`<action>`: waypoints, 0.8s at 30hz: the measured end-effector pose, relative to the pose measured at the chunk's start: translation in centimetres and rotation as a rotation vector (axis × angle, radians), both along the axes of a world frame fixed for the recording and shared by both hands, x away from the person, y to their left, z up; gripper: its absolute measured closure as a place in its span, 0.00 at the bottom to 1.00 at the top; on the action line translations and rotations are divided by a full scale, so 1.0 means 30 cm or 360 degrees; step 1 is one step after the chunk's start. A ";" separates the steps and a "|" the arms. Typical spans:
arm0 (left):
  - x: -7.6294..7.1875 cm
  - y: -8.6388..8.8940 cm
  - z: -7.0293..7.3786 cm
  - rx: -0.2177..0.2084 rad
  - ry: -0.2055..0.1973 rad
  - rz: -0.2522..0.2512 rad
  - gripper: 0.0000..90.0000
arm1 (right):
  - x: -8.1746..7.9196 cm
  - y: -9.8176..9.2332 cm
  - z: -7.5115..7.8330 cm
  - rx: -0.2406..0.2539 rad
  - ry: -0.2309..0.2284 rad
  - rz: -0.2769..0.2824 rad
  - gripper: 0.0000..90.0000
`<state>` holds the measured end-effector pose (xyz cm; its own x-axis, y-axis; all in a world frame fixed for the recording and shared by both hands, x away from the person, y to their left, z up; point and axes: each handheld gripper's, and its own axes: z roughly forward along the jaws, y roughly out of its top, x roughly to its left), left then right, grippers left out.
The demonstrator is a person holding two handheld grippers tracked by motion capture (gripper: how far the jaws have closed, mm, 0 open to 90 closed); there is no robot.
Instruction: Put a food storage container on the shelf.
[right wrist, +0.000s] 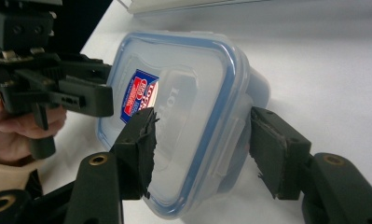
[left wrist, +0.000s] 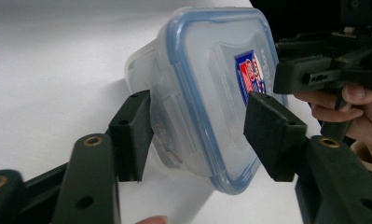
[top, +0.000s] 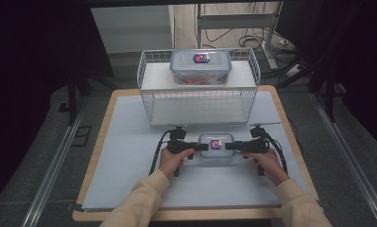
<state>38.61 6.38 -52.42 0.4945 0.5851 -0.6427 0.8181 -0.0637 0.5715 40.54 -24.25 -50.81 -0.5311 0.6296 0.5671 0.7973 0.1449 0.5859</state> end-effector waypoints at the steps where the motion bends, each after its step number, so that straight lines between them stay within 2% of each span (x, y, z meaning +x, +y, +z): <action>1: -0.009 0.003 0.004 -0.0006 -0.0019 -0.0001 0.50 | -0.005 0.001 0.003 -0.0005 -0.0008 -0.0002 0.49; 3: -0.019 0.000 0.009 -0.0007 -0.0030 0.0016 0.53 | -0.015 -0.007 0.008 0.0012 -0.0007 -0.0009 0.51; 7: -0.034 -0.002 0.012 0.0009 -0.0072 0.0018 0.54 | -0.039 -0.004 0.013 -0.0008 -0.0076 -0.0009 0.52; 9: -0.040 -0.002 0.012 0.0012 -0.0088 0.0021 0.54 | -0.041 -0.006 0.014 0.0004 -0.0064 -0.0017 0.52; 15: -0.051 0.000 0.019 0.0032 -0.0121 0.0015 0.54 | -0.054 -0.006 0.016 -0.0002 -0.0106 -0.0014 0.53; 17: -0.055 0.004 0.026 0.0038 -0.0138 0.0011 0.55 | -0.058 -0.009 0.021 0.0022 -0.0092 -0.0019 0.55; 20: -0.056 0.007 0.024 0.0035 -0.0147 0.0012 0.55 | -0.065 -0.002 0.027 -0.0006 -0.0138 -0.0007 0.55; 24: -0.061 0.010 0.030 0.0038 -0.0165 0.0028 0.55 | -0.064 0.000 0.023 0.0013 -0.0138 -0.0008 0.55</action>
